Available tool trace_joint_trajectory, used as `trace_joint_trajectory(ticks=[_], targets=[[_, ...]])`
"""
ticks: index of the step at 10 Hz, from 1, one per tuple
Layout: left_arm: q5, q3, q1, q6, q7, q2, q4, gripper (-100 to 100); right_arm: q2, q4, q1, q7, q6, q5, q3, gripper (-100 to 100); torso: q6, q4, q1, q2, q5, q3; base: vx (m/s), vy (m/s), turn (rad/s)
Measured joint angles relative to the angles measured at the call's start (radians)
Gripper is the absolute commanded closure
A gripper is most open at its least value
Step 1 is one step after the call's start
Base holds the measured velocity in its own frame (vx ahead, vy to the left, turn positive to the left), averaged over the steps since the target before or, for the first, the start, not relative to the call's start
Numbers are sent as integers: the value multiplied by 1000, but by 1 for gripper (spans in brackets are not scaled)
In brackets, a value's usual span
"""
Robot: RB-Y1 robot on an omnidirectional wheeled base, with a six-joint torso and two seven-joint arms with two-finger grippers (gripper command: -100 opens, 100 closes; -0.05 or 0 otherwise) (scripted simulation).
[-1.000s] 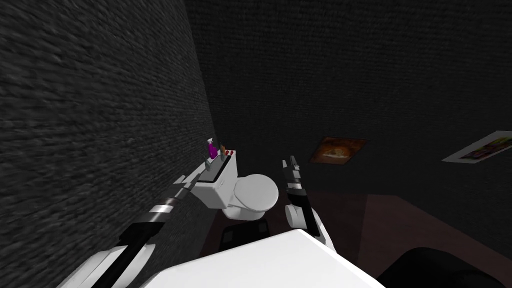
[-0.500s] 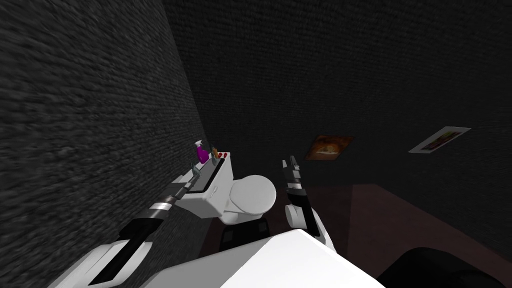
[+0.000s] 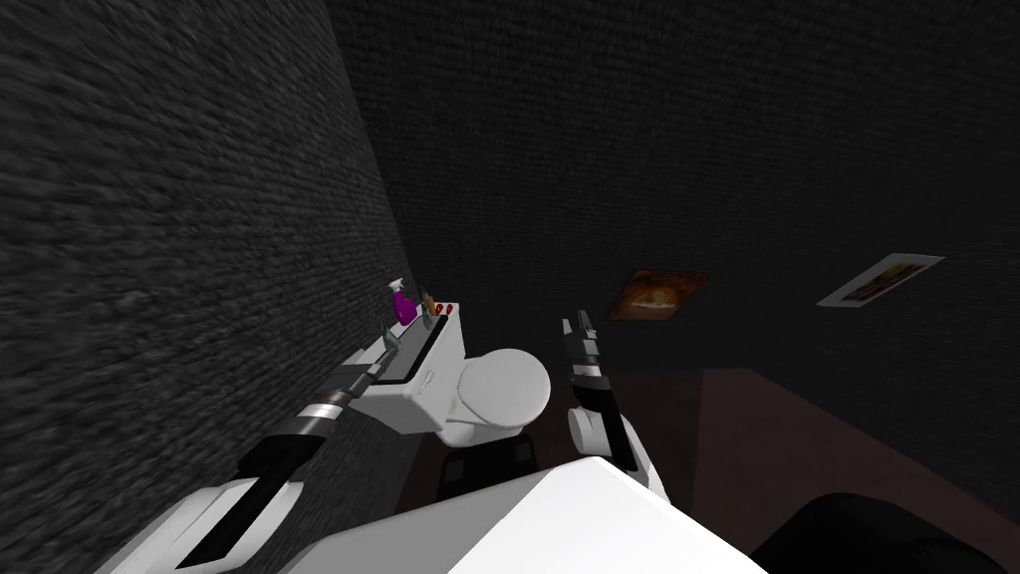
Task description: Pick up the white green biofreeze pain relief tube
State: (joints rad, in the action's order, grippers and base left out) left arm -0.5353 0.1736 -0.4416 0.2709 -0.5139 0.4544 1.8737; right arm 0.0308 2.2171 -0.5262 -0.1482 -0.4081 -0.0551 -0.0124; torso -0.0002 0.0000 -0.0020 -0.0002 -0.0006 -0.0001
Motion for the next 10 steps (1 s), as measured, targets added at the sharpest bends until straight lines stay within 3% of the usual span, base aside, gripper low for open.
trace_joint_trajectory(ticks=[3,6,9,10], targets=[[0,0,0,0,0,0,0,-100,0,0,0,0,0,0,0,0,0,0,0,0,0,0,-8,-18,53],[10,41,-10,28,26,8,-6,-100,0,0,0,0,0,0,0,0,0,1,-6,7,-1,4,-66,-68,-8],[5,8,8,0,6,2,-13,-100,0,0,0,0,0,0,0,0,1,-2,4,-7,1,-4,79,48,-100],[4,8,8,-1,5,2,-13,0,0,0,0,0,0,0,0,0,0,-1,2,-2,1,-1,0,0,0]])
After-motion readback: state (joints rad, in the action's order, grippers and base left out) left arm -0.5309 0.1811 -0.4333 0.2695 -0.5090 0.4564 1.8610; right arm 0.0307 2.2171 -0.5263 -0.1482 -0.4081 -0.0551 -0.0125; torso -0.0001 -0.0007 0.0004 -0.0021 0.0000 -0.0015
